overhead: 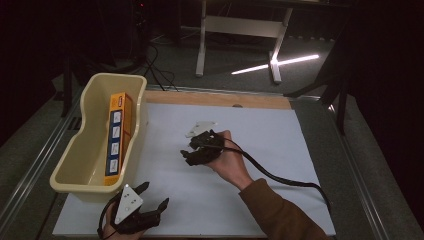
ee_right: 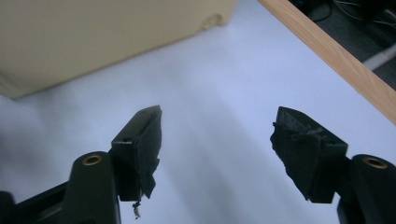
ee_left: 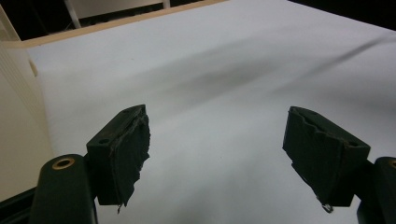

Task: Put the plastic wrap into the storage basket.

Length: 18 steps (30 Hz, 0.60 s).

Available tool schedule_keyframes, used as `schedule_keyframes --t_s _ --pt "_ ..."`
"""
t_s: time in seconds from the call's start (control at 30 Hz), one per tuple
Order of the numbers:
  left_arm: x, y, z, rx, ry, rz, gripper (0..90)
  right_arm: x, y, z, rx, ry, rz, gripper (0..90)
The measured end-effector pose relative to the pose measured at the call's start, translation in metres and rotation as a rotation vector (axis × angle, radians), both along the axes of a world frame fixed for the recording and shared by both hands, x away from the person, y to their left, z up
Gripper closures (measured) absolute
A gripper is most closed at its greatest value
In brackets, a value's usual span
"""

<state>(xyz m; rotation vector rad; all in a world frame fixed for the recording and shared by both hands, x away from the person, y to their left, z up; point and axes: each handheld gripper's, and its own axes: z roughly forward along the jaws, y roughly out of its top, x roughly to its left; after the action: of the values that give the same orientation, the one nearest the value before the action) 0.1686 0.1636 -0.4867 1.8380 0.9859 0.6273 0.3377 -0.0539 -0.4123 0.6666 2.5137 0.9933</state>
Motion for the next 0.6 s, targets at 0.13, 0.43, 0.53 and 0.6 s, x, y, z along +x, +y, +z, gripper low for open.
schedule_keyframes --t_s 0.13,0.43,0.53,0.6 --pt "0.0 0.0 0.0 0.001 0.005 0.002 22.8 -0.003 -0.026 -0.011 0.029 -0.004 -0.01 29.4" --pt "0.001 0.001 -0.001 -0.002 0.007 0.011 22.8 -0.01 -0.095 -0.042 0.088 -0.017 -0.133 28.9" --pt "0.001 0.001 -0.001 -0.005 0.008 0.014 22.8 -0.017 -0.118 -0.052 0.117 -0.029 -0.172 28.2" --pt "0.002 0.001 -0.001 0.0 0.009 0.013 22.8 -0.024 -0.133 -0.059 0.155 -0.026 -0.185 27.5"
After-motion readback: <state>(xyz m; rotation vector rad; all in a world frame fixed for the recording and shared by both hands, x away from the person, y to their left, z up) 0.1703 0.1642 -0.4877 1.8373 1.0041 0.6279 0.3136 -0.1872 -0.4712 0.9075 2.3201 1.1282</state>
